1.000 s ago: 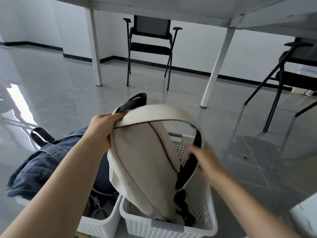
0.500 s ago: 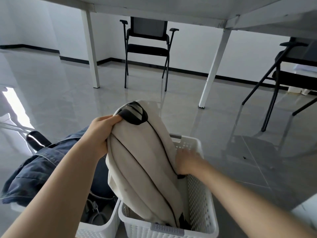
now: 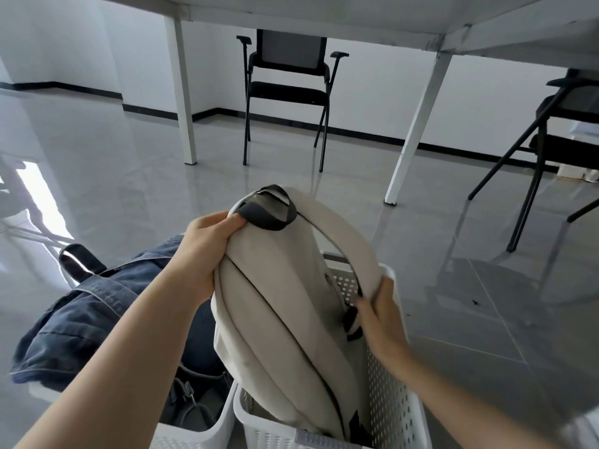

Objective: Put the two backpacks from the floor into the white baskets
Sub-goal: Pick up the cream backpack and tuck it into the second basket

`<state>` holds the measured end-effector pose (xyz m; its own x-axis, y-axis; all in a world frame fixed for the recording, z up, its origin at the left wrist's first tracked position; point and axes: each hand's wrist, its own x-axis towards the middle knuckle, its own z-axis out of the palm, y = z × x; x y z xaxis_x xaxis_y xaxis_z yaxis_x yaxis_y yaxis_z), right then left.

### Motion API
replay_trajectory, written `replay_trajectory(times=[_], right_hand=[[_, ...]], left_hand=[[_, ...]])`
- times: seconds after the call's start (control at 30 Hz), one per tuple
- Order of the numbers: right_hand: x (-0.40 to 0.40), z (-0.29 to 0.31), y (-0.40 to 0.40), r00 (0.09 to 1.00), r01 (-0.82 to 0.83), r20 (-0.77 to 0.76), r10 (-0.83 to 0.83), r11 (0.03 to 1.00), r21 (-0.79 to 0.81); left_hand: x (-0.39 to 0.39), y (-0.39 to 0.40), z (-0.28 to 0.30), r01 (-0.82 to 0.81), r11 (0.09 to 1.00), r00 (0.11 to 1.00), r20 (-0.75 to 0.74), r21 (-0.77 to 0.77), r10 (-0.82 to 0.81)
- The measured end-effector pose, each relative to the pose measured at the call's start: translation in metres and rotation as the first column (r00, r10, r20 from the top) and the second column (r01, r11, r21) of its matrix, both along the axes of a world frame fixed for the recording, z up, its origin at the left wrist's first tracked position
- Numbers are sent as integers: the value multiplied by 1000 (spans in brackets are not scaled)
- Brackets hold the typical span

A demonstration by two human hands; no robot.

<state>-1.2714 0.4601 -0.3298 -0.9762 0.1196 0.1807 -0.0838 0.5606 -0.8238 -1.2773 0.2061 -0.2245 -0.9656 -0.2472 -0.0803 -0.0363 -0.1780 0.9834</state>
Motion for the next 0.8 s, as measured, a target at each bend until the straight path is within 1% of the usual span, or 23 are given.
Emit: replay_trajectory(times=[0.07,0.13,0.2,0.27,0.3,0.33,0.4,0.43,0.5,0.53,0.57,0.6,0.63,0.7,0.73,0.77,0.8], right_hand=[[32,-10,-1,998,-65,26,65,998,-3],[42,-6,-2,995,-96,10,96,995,-29],[26,22,-1,994,-32,-102,23,996,-81],[8,70,-4,975,36,-211,-77,981,-193],[0,95,-8,960,41,-260,-107,968,-247],[-6,116,-12,950,29,-294,-104,968,-248],[-8,142,-21,953,-21,-303,-19,991,-129],[-7,145,-25,965,-44,-262,31,998,-44],[2,131,-29,987,-69,-137,85,991,118],[8,115,-29,993,-100,-48,109,982,163],[15,97,-27,985,-167,77,154,965,200],[21,78,-25,947,-275,231,222,934,230],[25,58,-19,878,-392,390,278,885,251],[19,31,-5,714,-533,642,280,812,238],[13,21,0,653,-552,709,266,808,205],[6,11,2,637,-535,733,239,822,196],[1,1,4,659,-493,731,178,836,241]], left_hand=[[-1,3,0,-17,1000,1000,-11,-3,17],[-3,7,-1,-49,999,999,-17,6,49],[-3,10,-1,-76,997,997,-28,13,76],[-4,13,-3,-93,995,995,-29,27,93],[-4,14,-3,-98,995,995,-29,33,99],[-5,15,-2,-102,994,994,-27,42,103],[-5,15,-1,-111,992,994,-12,67,112],[-6,14,-2,-120,990,993,-2,76,120],[-5,10,-3,-140,986,990,23,94,139],[-4,7,-3,-148,983,989,33,109,146],[-3,5,-5,-153,980,988,41,125,149],[-2,3,-6,-161,978,987,48,135,156],[-1,1,-8,-167,977,985,56,133,161],[0,1,-8,-157,980,987,62,126,150],[1,2,-7,-144,982,989,60,127,137],[2,3,-7,-130,983,991,57,126,124],[2,5,-6,-115,986,993,54,125,109]])
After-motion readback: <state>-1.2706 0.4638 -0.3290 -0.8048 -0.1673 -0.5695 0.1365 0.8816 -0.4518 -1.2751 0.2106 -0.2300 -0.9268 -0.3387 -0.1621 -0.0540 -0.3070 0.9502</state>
